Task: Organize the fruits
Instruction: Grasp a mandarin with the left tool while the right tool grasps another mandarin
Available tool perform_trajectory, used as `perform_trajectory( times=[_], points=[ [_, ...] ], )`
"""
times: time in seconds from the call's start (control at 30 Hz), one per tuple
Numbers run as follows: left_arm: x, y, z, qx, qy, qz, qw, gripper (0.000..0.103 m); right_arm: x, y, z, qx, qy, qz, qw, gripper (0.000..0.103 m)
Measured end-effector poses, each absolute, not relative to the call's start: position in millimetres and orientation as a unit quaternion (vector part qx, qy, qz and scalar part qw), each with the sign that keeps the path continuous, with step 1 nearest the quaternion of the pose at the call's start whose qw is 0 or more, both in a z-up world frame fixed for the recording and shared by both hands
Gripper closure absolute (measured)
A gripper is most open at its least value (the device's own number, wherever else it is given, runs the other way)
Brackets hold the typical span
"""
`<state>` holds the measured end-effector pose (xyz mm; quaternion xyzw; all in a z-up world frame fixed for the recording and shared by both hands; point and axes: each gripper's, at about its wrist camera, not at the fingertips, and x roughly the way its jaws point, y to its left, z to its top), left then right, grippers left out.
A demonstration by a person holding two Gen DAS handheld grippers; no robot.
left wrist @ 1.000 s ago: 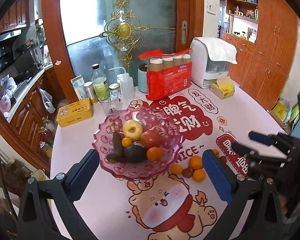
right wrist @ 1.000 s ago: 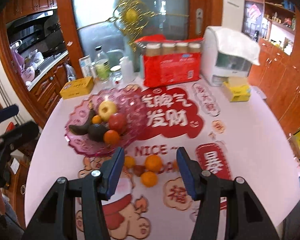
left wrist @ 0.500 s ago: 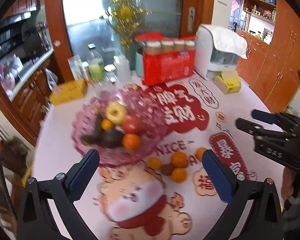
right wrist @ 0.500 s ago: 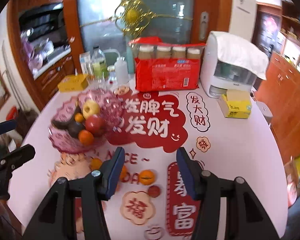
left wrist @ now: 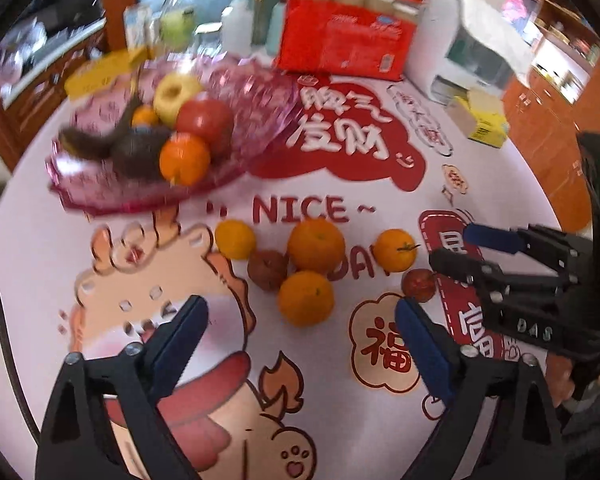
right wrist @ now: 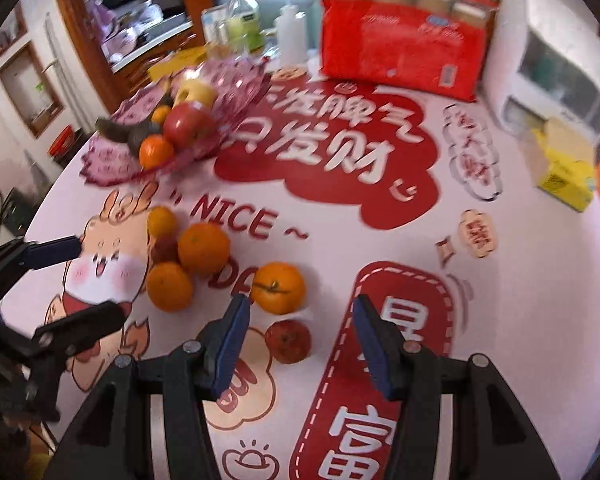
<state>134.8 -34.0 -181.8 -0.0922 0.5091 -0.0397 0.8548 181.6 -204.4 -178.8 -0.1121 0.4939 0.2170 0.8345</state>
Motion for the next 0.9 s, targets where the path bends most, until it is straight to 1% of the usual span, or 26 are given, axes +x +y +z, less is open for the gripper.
perform_trajectory(
  times=[0.03, 0.17, 0.3, 0.37, 0.43, 0.57, 0.67, 0.73, 0.77, 0.8, 0.9],
  points=[
    [135.7, -32.5, -186.5, -0.101, 0.512, -0.036, 0.852, 0.016, 182.1, -202.8, -183.0, -0.115, 0.495, 0.225, 0.831, 0.049],
    [140.1, -27.7, -201.2, -0.128, 0.522, -0.018, 0.843, 0.016, 187.0, -194.3, -196.4, -0.128, 0.5, 0.245, 0.82, 0.049],
    [143.7, -31.2, -207.7, -0.131, 0.526, -0.011, 0.84, 0.017, 194.2, -187.0, -208.5, -0.132, 0.506, 0.259, 0.812, 0.049],
    [145.6, -34.0, -210.8, -0.132, 0.529, -0.011, 0.838, 0.02, 196.5, -183.4, -213.9, -0.136, 0.508, 0.261, 0.81, 0.051],
    [147.8, -36.1, -214.1, -0.135, 0.533, -0.011, 0.835, 0.026, 199.5, -181.0, -219.7, -0.136, 0.513, 0.261, 0.806, 0.06],
    [153.3, -40.3, -221.8, -0.146, 0.542, -0.01, 0.828, 0.033, 204.2, -183.7, -222.1, -0.122, 0.514, 0.262, 0.808, 0.063],
    [157.4, -42.8, -226.9, -0.154, 0.546, -0.008, 0.823, 0.044, 206.7, -187.2, -222.1, -0.112, 0.514, 0.262, 0.809, 0.064],
    [160.7, -45.0, -231.2, -0.157, 0.551, -0.006, 0.819, 0.056, 207.4, -190.5, -221.8, -0.107, 0.514, 0.257, 0.812, 0.064],
    [162.0, -46.3, -233.8, -0.154, 0.555, 0.0, 0.817, 0.058, 208.0, -192.7, -221.6, -0.102, 0.514, 0.255, 0.813, 0.064],
    [162.9, -46.9, -235.1, -0.152, 0.556, 0.006, 0.817, 0.063, 208.6, -194.6, -221.2, -0.098, 0.514, 0.254, 0.813, 0.064],
    [165.3, -46.1, -237.9, -0.163, 0.557, 0.013, 0.814, 0.063, 208.7, -199.9, -219.4, -0.092, 0.513, 0.25, 0.816, 0.064]
  ],
)
